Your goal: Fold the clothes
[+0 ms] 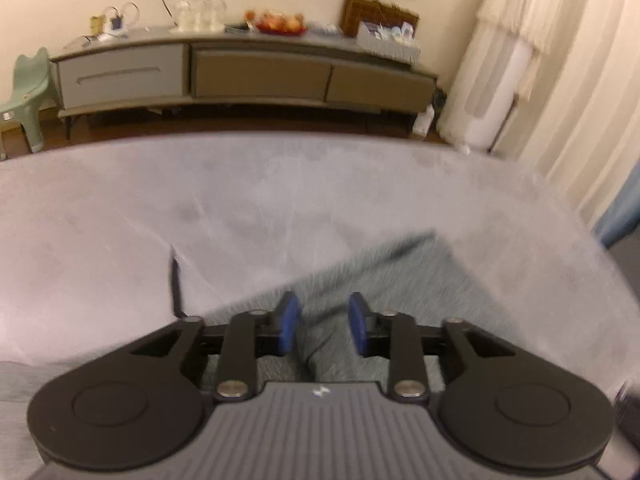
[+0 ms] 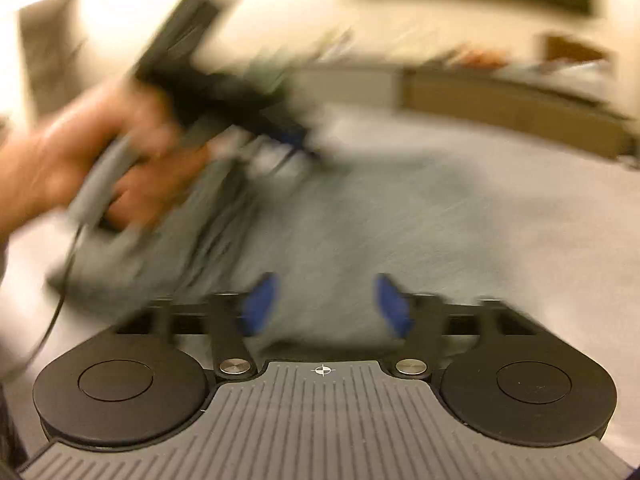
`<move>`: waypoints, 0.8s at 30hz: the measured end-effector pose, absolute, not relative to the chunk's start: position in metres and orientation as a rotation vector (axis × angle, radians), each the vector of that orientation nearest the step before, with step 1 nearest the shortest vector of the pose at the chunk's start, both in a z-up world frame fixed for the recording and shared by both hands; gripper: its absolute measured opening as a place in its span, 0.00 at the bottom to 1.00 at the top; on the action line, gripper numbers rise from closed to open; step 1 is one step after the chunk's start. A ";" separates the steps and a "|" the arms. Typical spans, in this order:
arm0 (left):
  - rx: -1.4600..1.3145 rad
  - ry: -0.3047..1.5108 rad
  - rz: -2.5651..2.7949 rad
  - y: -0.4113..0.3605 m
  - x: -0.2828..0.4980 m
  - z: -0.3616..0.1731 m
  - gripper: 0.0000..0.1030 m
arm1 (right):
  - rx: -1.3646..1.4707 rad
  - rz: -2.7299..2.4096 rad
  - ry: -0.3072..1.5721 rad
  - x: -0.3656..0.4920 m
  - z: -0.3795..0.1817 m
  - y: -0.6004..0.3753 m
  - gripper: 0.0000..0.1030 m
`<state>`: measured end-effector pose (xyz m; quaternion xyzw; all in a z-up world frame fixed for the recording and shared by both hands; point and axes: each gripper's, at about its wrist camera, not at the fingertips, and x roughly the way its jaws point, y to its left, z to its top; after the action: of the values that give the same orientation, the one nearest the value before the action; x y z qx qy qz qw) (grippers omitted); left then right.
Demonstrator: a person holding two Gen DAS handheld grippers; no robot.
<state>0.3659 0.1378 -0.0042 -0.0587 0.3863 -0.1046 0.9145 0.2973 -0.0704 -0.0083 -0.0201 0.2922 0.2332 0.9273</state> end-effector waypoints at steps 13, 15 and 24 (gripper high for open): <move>-0.033 0.909 -0.382 0.042 0.354 0.002 0.78 | -0.213 0.465 0.509 0.300 -0.016 -0.040 0.16; 0.034 0.931 -0.394 0.032 0.352 -0.006 0.81 | -0.324 0.513 0.424 0.284 -0.018 -0.017 0.16; 0.084 0.827 -0.340 0.087 0.319 0.021 0.11 | -0.392 0.631 0.224 0.253 -0.021 0.012 0.62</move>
<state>0.3191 0.0869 0.0208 0.0407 0.3998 -0.1645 0.9008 0.2533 0.0120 -0.0208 -0.1913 0.1092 0.3078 0.9256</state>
